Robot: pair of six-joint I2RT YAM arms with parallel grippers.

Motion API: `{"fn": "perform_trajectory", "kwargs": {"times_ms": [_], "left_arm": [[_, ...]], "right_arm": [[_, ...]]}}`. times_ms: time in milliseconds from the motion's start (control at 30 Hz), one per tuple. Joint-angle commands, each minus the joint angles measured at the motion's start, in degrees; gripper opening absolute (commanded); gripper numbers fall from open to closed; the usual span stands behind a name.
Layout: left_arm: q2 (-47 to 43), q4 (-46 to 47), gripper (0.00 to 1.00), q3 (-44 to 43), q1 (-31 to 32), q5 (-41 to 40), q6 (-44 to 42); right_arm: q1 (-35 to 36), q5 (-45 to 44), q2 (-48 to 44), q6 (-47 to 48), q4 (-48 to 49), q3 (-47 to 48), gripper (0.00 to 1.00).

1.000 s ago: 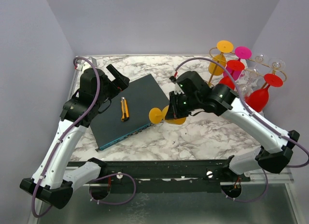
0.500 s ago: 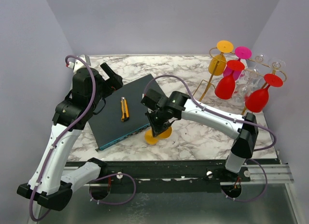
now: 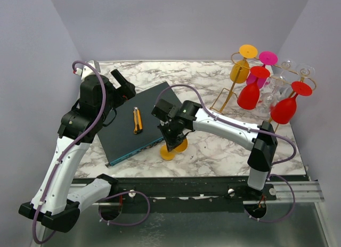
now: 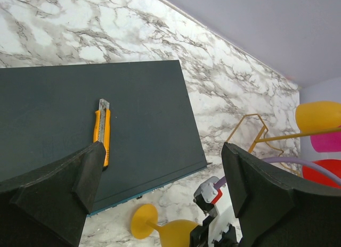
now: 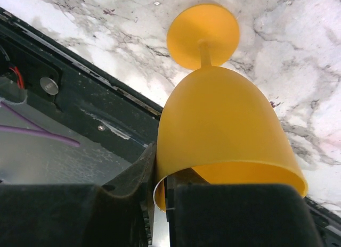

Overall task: Take the wine glass off the wine glass rack
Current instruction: Place the wine glass at the center of the board.

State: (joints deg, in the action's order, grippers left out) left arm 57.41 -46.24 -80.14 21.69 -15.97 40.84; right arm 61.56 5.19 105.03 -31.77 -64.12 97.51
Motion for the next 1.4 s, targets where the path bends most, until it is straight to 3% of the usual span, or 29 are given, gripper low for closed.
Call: {"fn": "perform_trajectory", "kwargs": {"times_ms": [0, 133, 267, 1100, 1367], "left_arm": [[-0.8, -0.4, 0.99, -0.8, -0.4, -0.8, -0.6], [-0.8, -0.3, 0.99, -0.5, -0.3, -0.7, -0.5], [-0.9, -0.1, 0.99, -0.2, -0.4, -0.6, -0.4], [-1.6, -0.1, 0.99, 0.4, -0.3, 1.1, 0.4], [-1.5, -0.1, 0.99, 0.2, -0.3, 2.1, 0.6]], "right_arm": [[0.5, -0.9, 0.7, 0.7, -1.5, 2.4, 0.18], [0.8, -0.9, 0.6, 0.4, -1.4, 3.7, 0.33], [1.0, -0.8, 0.5, 0.2, -1.1, 5.3, 0.4], [1.8, 0.4, -5.9, -2.0, 0.2, 8.4, 0.54], [1.8, -6.9, -11.1, -3.7, -0.8, 11.6, 0.61]]}}
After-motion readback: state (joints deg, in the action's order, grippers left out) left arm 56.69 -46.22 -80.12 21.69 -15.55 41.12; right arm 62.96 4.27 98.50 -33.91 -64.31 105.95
